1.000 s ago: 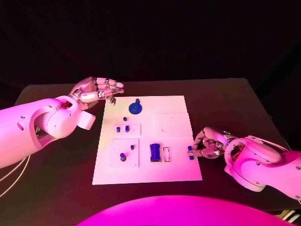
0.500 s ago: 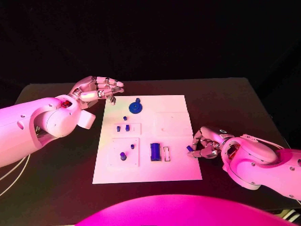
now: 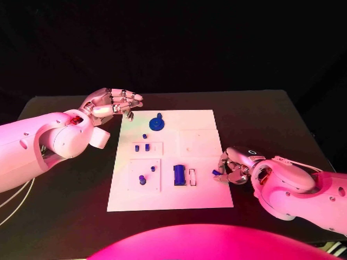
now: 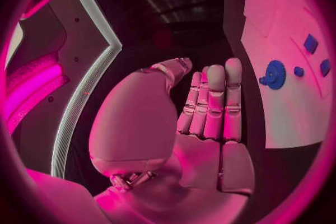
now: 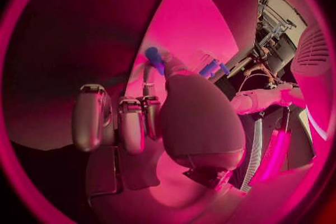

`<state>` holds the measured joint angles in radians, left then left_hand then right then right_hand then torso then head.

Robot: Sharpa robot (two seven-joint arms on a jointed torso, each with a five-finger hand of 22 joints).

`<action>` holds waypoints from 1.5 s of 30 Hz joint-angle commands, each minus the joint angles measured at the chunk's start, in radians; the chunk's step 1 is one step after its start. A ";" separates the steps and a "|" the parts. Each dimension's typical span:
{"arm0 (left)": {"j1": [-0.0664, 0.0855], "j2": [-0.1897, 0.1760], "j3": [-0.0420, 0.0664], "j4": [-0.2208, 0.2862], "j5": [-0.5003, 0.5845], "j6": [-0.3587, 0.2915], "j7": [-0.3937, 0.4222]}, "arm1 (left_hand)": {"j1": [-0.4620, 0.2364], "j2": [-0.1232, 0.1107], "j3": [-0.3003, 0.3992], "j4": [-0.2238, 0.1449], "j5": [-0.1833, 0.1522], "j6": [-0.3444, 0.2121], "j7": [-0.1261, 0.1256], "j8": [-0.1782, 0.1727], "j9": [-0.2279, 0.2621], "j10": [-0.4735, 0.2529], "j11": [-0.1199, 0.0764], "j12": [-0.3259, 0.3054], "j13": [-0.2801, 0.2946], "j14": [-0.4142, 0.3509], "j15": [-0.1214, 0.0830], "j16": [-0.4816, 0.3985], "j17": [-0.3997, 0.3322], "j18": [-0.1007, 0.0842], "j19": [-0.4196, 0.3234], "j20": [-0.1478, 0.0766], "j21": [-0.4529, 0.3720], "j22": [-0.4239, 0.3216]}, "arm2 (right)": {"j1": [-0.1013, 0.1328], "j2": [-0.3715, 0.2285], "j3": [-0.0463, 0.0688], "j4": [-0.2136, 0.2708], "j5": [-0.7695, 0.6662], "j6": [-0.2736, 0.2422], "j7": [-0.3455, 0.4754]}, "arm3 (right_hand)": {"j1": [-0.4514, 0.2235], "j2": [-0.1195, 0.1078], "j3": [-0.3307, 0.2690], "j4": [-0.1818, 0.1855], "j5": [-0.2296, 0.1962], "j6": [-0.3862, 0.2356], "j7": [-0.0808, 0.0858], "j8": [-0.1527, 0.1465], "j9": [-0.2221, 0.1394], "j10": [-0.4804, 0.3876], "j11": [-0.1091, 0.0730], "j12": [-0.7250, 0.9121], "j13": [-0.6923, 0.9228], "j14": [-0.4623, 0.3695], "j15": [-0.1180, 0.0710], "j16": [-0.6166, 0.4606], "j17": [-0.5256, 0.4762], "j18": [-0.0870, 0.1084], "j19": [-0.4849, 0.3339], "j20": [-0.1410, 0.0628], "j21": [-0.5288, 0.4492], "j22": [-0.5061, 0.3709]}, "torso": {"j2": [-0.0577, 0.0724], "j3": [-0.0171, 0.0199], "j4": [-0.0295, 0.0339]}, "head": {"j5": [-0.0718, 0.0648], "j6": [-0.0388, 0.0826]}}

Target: Assemble the parts on the task board

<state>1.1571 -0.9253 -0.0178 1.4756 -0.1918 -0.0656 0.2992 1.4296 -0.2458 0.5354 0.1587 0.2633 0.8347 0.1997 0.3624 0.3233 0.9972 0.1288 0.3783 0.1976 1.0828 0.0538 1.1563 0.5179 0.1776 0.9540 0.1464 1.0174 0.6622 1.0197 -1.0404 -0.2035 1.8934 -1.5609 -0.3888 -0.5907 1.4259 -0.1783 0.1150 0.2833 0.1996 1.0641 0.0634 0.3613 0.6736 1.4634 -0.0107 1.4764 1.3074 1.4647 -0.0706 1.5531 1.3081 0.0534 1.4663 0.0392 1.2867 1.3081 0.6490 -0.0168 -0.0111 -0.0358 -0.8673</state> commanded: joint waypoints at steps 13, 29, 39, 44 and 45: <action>0.001 0.004 0.001 0.001 -0.003 0.019 0.000 | 0.002 0.006 0.006 0.001 0.004 -0.004 0.000 0.004 0.001 -0.002 -0.002 0.006 0.001 -0.003 -0.003 -0.002 -0.001 0.008 -0.002 0.001 -0.003 -0.002 | 0.034 -0.015 -0.010 0.029 0.200 -0.006 0.010 | -0.064 -0.050 0.489 -0.128 -0.001 -0.019 -0.012 0.049 -0.088 0.068 -0.013 0.005 0.203 0.095 -0.012 -0.002 0.207 -0.004 0.028 -0.011 0.007 0.196 | -0.001 -0.0002 -0.0006 | 0.004 0.004; 0.001 0.006 0.001 0.004 -0.004 0.020 0.001 | -0.002 0.009 0.006 0.004 0.001 -0.005 0.001 0.006 0.001 -0.003 -0.001 0.007 0.001 -0.003 -0.002 -0.002 -0.002 0.007 -0.002 0.001 -0.003 -0.002 | 0.086 0.044 -0.010 0.023 0.457 -0.058 0.074 | -0.206 -0.048 0.509 -0.137 -0.009 -0.028 -0.017 0.068 -0.067 0.072 -0.016 0.011 0.208 0.096 -0.015 0.001 0.215 -0.006 0.033 -0.014 0.019 0.199 | 0.000 -0.0003 0.0003 | 0.001 0.006; 0.001 0.006 0.001 0.005 -0.004 0.022 0.000 | -0.002 0.009 0.007 0.004 0.001 -0.005 0.001 0.006 0.001 -0.003 -0.001 0.008 0.001 -0.003 -0.002 -0.002 -0.002 0.007 -0.002 0.001 -0.003 -0.002 | 0.059 0.109 -0.010 -0.008 0.498 -0.086 0.068 | -0.242 -0.050 0.489 -0.129 -0.010 -0.023 -0.017 0.067 -0.068 0.074 -0.016 0.013 0.209 0.097 -0.015 0.002 0.216 -0.006 0.033 -0.015 0.018 0.199 | 0.001 0.0008 -0.0004 | 0.002 0.007; 0.001 0.005 0.001 0.006 -0.004 0.023 -0.001 | -0.002 0.009 0.007 0.004 0.001 -0.005 0.001 0.006 0.001 -0.003 -0.001 0.008 0.001 -0.003 -0.002 -0.002 -0.002 0.007 -0.002 0.001 -0.003 -0.002 | 0.051 0.131 -0.010 -0.021 0.502 -0.095 0.065 | -0.249 -0.048 0.484 -0.127 -0.010 -0.022 -0.017 0.067 -0.069 0.074 -0.016 0.013 0.209 0.097 -0.015 0.003 0.219 -0.006 0.034 -0.015 0.020 0.199 | 0.001 0.0006 -0.0004 | 0.002 0.007; 0.001 0.005 0.001 0.006 -0.004 0.023 -0.001 | -0.002 0.009 0.007 0.004 0.001 -0.005 0.001 0.006 0.001 -0.003 -0.001 0.008 0.001 -0.003 -0.002 -0.002 -0.002 0.007 -0.002 0.001 -0.003 -0.002 | 0.050 0.135 -0.010 -0.022 0.503 -0.095 0.064 | -0.251 -0.048 0.484 -0.126 -0.010 -0.021 -0.017 0.067 -0.069 0.074 -0.016 0.013 0.209 0.097 -0.015 0.003 0.218 -0.006 0.034 -0.015 0.021 0.200 | 0.001 0.0007 -0.0006 | 0.002 0.006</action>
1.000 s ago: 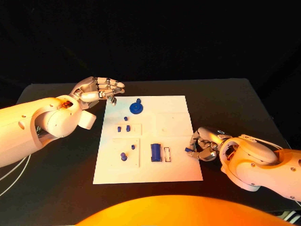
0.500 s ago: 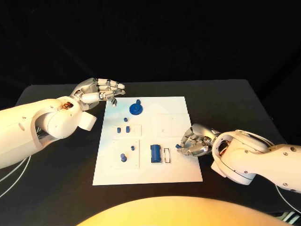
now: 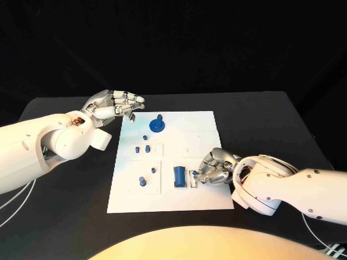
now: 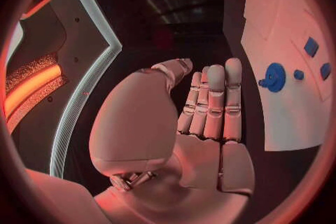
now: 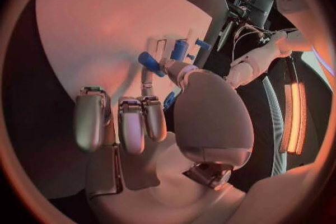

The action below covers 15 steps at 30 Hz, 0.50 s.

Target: Assemble the parts on the task board

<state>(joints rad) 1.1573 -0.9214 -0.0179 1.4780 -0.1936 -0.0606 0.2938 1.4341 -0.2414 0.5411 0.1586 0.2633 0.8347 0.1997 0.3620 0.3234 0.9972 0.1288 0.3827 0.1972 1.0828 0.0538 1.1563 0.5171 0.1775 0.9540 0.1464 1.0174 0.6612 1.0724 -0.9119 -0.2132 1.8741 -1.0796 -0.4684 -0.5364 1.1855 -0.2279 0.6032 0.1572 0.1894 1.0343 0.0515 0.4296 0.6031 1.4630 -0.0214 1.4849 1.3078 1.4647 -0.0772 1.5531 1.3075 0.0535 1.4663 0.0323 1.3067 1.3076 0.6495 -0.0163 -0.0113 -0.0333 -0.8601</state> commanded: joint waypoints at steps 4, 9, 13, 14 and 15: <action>0.001 0.001 0.001 0.003 -0.002 0.019 0.003 | -0.007 0.005 0.001 0.004 0.001 -0.005 0.001 0.007 0.001 -0.003 -0.001 0.003 0.002 -0.003 -0.002 -0.002 -0.001 0.007 -0.002 0.001 -0.003 -0.001 | -0.007 0.018 0.000 -0.010 0.021 -0.012 0.006 | -0.016 0.005 -0.007 0.002 0.001 0.010 -0.006 -0.001 0.001 0.074 -0.005 0.004 0.209 0.098 -0.009 0.003 0.221 -0.006 0.034 -0.008 0.002 0.200 | 0.000 0.0009 -0.0009 | 0.000 -0.002; 0.001 0.001 0.001 0.003 -0.002 0.020 0.003 | -0.007 0.005 0.001 0.004 0.001 -0.005 0.001 0.007 0.001 -0.003 -0.001 0.003 0.002 -0.003 -0.002 -0.002 -0.001 0.007 -0.002 0.001 -0.003 -0.001 | -0.013 0.030 0.000 -0.020 0.016 -0.014 0.000 | -0.021 0.007 -0.009 0.004 0.001 0.010 -0.006 -0.001 0.001 0.075 -0.005 0.004 0.209 0.097 -0.009 0.003 0.219 -0.006 0.034 -0.008 0.002 0.200 | 0.000 0.0008 -0.0003 | 0.002 -0.003; 0.001 0.001 0.001 0.003 -0.002 0.020 0.002 | -0.007 0.005 0.001 0.004 0.001 -0.005 0.001 0.007 0.001 -0.003 -0.001 0.003 0.002 -0.003 -0.002 -0.002 -0.001 0.007 -0.002 0.001 -0.003 -0.001 | -0.014 0.036 0.000 -0.023 0.013 -0.016 -0.001 | -0.028 0.008 -0.013 0.007 0.001 0.011 -0.005 -0.002 0.001 0.075 -0.005 0.004 0.209 0.098 -0.009 0.003 0.221 -0.006 0.035 -0.008 0.002 0.200 | 0.000 0.0009 -0.0006 | 0.002 -0.002; 0.001 0.001 0.001 0.003 -0.002 0.020 0.002 | -0.007 0.005 0.001 0.004 0.001 -0.005 0.001 0.007 0.001 -0.003 -0.001 0.003 0.002 -0.003 -0.002 -0.002 -0.001 0.007 -0.002 0.001 -0.003 -0.001 | -0.014 0.038 0.000 -0.025 0.012 -0.015 -0.002 | -0.029 0.008 -0.013 0.008 0.001 0.011 -0.005 -0.002 0.000 0.075 -0.005 0.004 0.209 0.098 -0.009 0.003 0.221 -0.006 0.035 -0.008 0.002 0.200 | 0.000 0.0008 -0.0006 | 0.002 -0.002; 0.001 0.001 0.001 0.003 -0.002 0.021 0.002 | -0.007 0.005 0.001 0.004 0.001 -0.005 0.001 0.007 0.001 -0.003 -0.001 0.003 0.002 -0.003 -0.002 -0.002 -0.001 0.007 -0.002 0.001 -0.003 -0.001 | -0.014 0.039 0.000 -0.025 0.012 -0.013 -0.003 | -0.033 0.009 -0.015 0.009 0.001 0.011 -0.005 -0.002 0.000 0.075 -0.005 0.004 0.209 0.098 -0.009 0.003 0.221 -0.006 0.035 -0.008 0.002 0.200 | 0.000 0.0005 -0.0006 | 0.002 -0.002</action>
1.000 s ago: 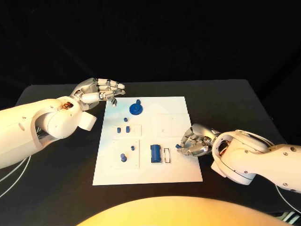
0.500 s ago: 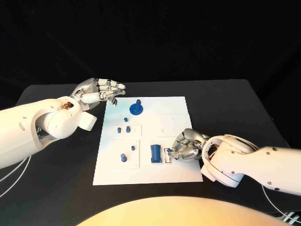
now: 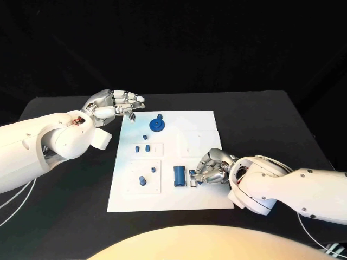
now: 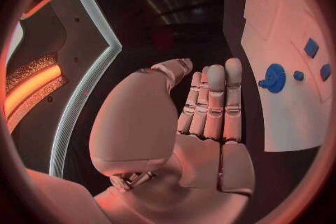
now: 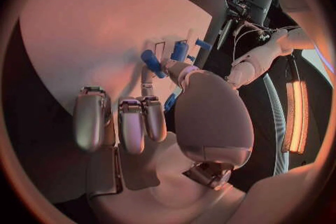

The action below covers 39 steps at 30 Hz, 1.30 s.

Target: Assemble the parts on the task board

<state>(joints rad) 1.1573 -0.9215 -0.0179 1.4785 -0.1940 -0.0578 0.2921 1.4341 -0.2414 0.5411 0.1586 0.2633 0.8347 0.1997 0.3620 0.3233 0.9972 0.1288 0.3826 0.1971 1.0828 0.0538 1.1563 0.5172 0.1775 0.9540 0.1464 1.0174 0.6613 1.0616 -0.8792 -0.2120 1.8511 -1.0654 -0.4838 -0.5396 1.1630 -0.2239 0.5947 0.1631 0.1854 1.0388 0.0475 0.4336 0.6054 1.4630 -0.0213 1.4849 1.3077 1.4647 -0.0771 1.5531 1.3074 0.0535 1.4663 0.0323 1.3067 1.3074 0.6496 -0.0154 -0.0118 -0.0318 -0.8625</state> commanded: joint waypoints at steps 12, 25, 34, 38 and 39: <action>0.001 0.002 0.001 0.001 -0.002 0.021 0.001 | -0.007 0.005 0.001 0.004 0.001 -0.005 0.001 0.007 0.001 -0.003 -0.001 0.003 0.002 -0.003 -0.002 -0.002 -0.001 0.007 -0.002 0.001 -0.003 -0.001 | -0.004 0.007 -0.001 -0.003 -0.004 0.052 -0.005 | -0.086 -0.004 -0.063 0.043 0.001 0.018 0.000 -0.007 -0.005 0.079 -0.004 0.012 0.215 0.098 -0.007 0.005 0.225 -0.007 0.035 -0.007 0.001 0.201 | 0.000 -0.0005 0.0001 | 0.002 -0.004; 0.001 0.003 0.001 -0.002 -0.002 0.024 -0.002 | -0.006 0.006 0.002 0.004 0.001 -0.006 0.001 0.008 0.001 -0.005 -0.001 0.004 0.002 -0.003 -0.002 -0.002 -0.001 0.008 -0.002 0.002 -0.004 -0.001 | -0.004 0.006 -0.001 0.005 -0.010 0.064 0.001 | -0.118 -0.012 -0.122 0.069 0.001 0.024 0.000 -0.008 -0.007 0.083 -0.004 0.023 0.222 0.098 -0.007 0.004 0.224 -0.006 0.035 -0.007 0.000 0.200 | 0.000 -0.0006 -0.0004 | 0.005 -0.009; 0.001 0.003 0.001 -0.003 -0.002 0.025 -0.004 | -0.006 0.006 0.002 0.004 0.001 -0.006 0.001 0.008 0.001 -0.005 -0.001 0.004 0.002 -0.003 -0.002 -0.002 -0.001 0.008 -0.002 0.002 -0.004 -0.001 | -0.005 0.003 -0.001 0.011 -0.018 0.066 0.004 | -0.118 -0.013 -0.124 0.069 0.001 0.024 0.000 -0.008 -0.007 0.083 -0.004 0.023 0.222 0.098 -0.007 0.005 0.225 -0.006 0.035 -0.007 0.000 0.200 | -0.001 -0.0006 -0.0003 | 0.007 -0.010; 0.001 0.003 0.001 -0.003 -0.002 0.026 -0.005 | -0.006 0.006 0.002 0.004 0.001 -0.006 0.001 0.008 0.001 -0.005 -0.001 0.004 0.002 -0.003 -0.002 -0.002 -0.001 0.008 -0.002 0.002 -0.004 -0.001 | -0.005 0.001 -0.001 0.014 -0.023 0.064 0.006 | -0.124 -0.011 -0.140 0.079 0.001 0.025 -0.001 -0.009 -0.008 0.083 -0.004 0.023 0.222 0.098 -0.008 0.004 0.224 -0.006 0.034 -0.007 -0.001 0.200 | 0.000 -0.0006 -0.0001 | 0.007 -0.010; 0.001 0.004 0.001 -0.004 -0.002 0.026 -0.006 | -0.006 0.006 0.002 0.004 0.001 -0.006 0.001 0.008 0.001 -0.005 -0.001 0.004 0.002 -0.003 -0.002 -0.002 -0.001 0.008 -0.002 0.002 -0.004 -0.001 | -0.005 0.001 -0.001 0.014 -0.024 0.064 0.007 | -0.125 -0.011 -0.143 0.081 0.001 0.026 -0.001 -0.009 -0.008 0.083 -0.004 0.023 0.222 0.098 -0.008 0.004 0.223 -0.006 0.034 -0.007 -0.002 0.200 | 0.000 -0.0006 -0.0001 | 0.008 -0.010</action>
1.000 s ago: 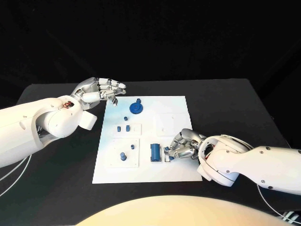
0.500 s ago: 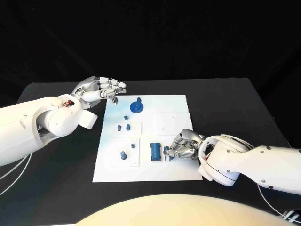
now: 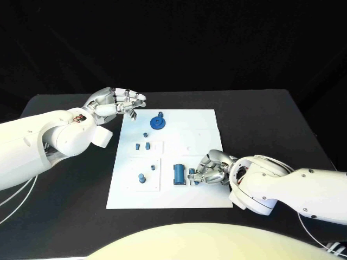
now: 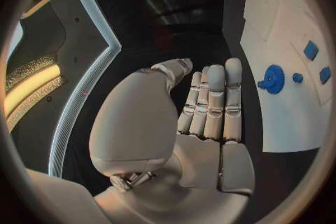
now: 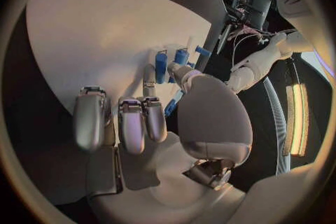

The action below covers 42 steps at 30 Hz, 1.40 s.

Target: Assemble the parts on the task board

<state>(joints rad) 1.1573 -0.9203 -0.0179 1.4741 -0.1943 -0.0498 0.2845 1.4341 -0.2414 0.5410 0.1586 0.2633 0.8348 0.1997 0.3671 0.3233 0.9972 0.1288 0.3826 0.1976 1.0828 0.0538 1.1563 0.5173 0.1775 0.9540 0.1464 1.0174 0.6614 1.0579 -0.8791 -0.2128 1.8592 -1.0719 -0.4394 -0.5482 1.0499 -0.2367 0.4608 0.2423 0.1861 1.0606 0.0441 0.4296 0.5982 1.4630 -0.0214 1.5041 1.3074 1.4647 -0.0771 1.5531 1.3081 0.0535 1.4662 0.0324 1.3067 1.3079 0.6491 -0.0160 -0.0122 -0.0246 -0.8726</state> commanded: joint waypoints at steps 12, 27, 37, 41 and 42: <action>0.000 0.002 0.001 -0.001 -0.001 0.019 0.000 | -0.006 0.006 0.002 0.004 0.001 -0.007 0.001 0.003 0.001 -0.005 -0.001 0.004 0.001 -0.003 -0.002 -0.002 -0.002 0.008 -0.002 0.002 -0.004 -0.002 | -0.002 -0.007 0.000 0.012 -0.014 0.016 0.024 | -0.076 0.028 -0.110 0.050 0.000 0.008 0.000 -0.007 -0.004 0.084 -0.007 0.005 0.224 0.098 -0.010 0.005 0.224 -0.006 0.034 -0.009 -0.003 0.199 | 0.000 0.0002 0.0002 | 0.002 0.000; 0.000 -0.002 0.000 -0.002 -0.001 0.017 -0.003 | -0.006 0.006 0.002 0.004 0.001 -0.007 0.001 0.003 0.001 -0.005 -0.001 0.004 0.001 -0.003 -0.002 -0.002 -0.002 0.008 -0.002 0.002 -0.004 -0.002 | -0.002 -0.023 0.000 0.024 0.018 0.062 0.057 | -0.069 0.053 -0.125 0.044 0.003 0.011 -0.003 -0.006 -0.004 0.087 -0.009 0.012 0.229 0.100 -0.011 0.007 0.231 -0.007 0.037 -0.010 0.006 0.201 | 0.000 -0.0002 -0.0007 | 0.003 0.000; 0.000 -0.004 0.000 -0.001 -0.002 0.016 -0.006 | -0.006 0.006 0.002 0.004 0.001 -0.007 0.001 0.003 0.001 -0.005 -0.001 0.004 0.001 -0.003 -0.002 -0.002 -0.002 0.008 -0.002 0.002 -0.004 -0.002 | -0.002 -0.043 0.000 0.034 0.027 0.095 0.069 | 0.043 0.053 -0.126 0.004 0.007 0.008 -0.003 -0.012 -0.008 0.087 -0.009 0.012 0.229 0.099 -0.012 0.006 0.228 -0.007 0.036 -0.011 0.004 0.201 | 0.001 0.0006 -0.0001 | 0.006 0.000; 0.000 -0.004 -0.001 -0.001 -0.002 0.016 -0.006 | -0.006 0.006 0.002 0.004 0.001 -0.007 0.001 0.003 0.001 -0.005 -0.001 0.004 0.001 -0.003 -0.002 -0.002 -0.002 0.008 -0.002 0.002 -0.004 -0.002 | -0.002 -0.049 0.000 0.042 0.035 0.101 0.070 | 0.045 0.053 -0.126 0.003 0.007 0.008 -0.003 -0.012 -0.008 0.087 -0.009 0.013 0.230 0.099 -0.012 0.006 0.227 -0.007 0.036 -0.011 0.002 0.201 | 0.000 0.0002 -0.0008 | 0.005 0.000; 0.000 -0.004 -0.001 -0.001 -0.002 0.016 -0.007 | -0.006 0.007 0.003 0.005 0.002 -0.008 0.001 0.004 0.001 -0.006 -0.001 0.005 0.001 -0.003 -0.002 -0.002 -0.002 0.008 -0.002 0.002 -0.004 -0.002 | -0.002 -0.050 0.000 0.043 0.036 0.102 0.070 | 0.045 0.053 -0.126 0.003 0.007 0.008 -0.003 -0.012 -0.008 0.087 -0.009 0.013 0.230 0.099 -0.012 0.006 0.227 -0.007 0.036 -0.011 0.002 0.201 | 0.000 0.0002 -0.0008 | 0.005 0.000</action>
<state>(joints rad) 1.1572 -0.9256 -0.0190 1.4711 -0.1948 -0.0473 0.2755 1.4341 -0.2414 0.5410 0.1586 0.2633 0.8348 0.1997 0.3670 0.3233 0.9972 0.1288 0.3826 0.1973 1.0828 0.0538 1.1563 0.5170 0.1776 0.9540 0.1464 1.0174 0.6606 1.0571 -0.9274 -0.2126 1.8992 -1.0476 -0.3704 -0.4972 1.0887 -0.1830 0.3345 0.2495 0.1899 1.0672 0.0405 0.4217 0.5909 1.4666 -0.0250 1.5131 1.3080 1.4648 -0.0843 1.5531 1.3076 0.0534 1.4662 0.0252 1.3066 1.3074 0.6492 -0.0157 -0.0123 -0.0190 -0.8728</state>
